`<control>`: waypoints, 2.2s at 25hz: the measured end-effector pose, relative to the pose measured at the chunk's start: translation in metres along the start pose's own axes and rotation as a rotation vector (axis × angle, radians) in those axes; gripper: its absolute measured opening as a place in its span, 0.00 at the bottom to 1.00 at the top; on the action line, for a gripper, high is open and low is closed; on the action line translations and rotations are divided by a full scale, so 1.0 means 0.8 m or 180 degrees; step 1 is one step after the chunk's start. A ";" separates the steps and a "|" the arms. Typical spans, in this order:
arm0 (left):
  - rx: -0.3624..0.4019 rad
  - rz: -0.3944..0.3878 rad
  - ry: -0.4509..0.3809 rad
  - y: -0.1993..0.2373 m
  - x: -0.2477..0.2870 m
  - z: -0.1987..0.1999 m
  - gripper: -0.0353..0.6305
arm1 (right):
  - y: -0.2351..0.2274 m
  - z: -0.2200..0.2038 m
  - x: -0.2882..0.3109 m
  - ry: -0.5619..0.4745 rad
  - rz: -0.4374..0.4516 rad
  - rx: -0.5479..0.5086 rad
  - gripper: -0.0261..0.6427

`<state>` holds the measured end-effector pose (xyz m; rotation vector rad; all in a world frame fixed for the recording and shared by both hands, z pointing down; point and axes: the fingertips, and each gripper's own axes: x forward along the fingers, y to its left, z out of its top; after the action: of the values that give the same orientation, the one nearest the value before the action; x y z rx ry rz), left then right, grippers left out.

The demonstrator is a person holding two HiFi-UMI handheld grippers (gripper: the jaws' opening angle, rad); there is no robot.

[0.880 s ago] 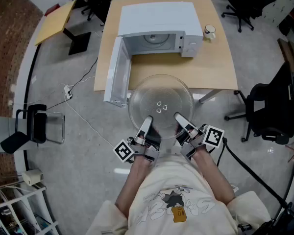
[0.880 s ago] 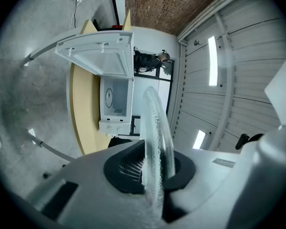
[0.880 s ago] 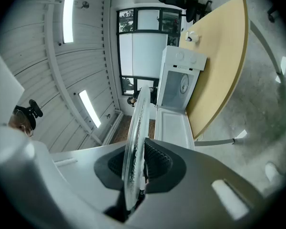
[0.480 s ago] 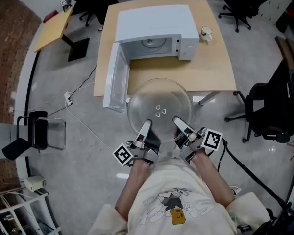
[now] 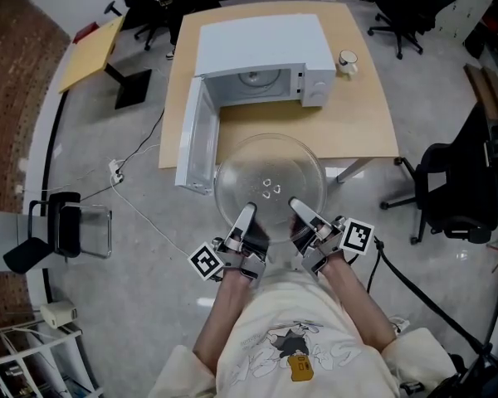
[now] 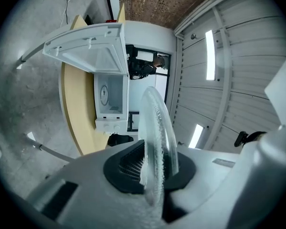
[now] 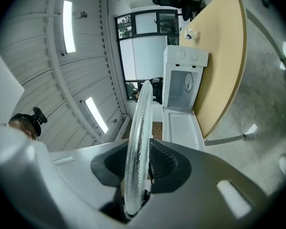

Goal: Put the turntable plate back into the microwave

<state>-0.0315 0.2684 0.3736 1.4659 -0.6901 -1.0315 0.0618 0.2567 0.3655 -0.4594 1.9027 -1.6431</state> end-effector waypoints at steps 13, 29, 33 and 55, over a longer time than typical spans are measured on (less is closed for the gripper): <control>0.0026 -0.0121 0.0154 0.001 0.009 0.001 0.26 | -0.037 -0.002 0.003 -0.0121 -0.0232 0.0372 0.08; 0.0281 0.0194 0.0687 0.016 -0.041 0.010 0.05 | -0.070 0.050 0.042 -0.0772 -0.0427 0.0142 0.08; 0.0893 0.0244 0.1080 0.014 -0.053 0.021 0.05 | -0.085 0.053 0.068 -0.0888 -0.0436 0.0071 0.08; 0.3179 0.0677 0.1367 0.017 0.037 0.062 0.05 | -0.167 0.120 0.157 -0.0810 -0.0588 0.0140 0.08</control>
<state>-0.0606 0.2176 0.3829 2.2979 -1.0784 -0.1309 0.0094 0.0821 0.4640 -0.8061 1.6748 -1.6488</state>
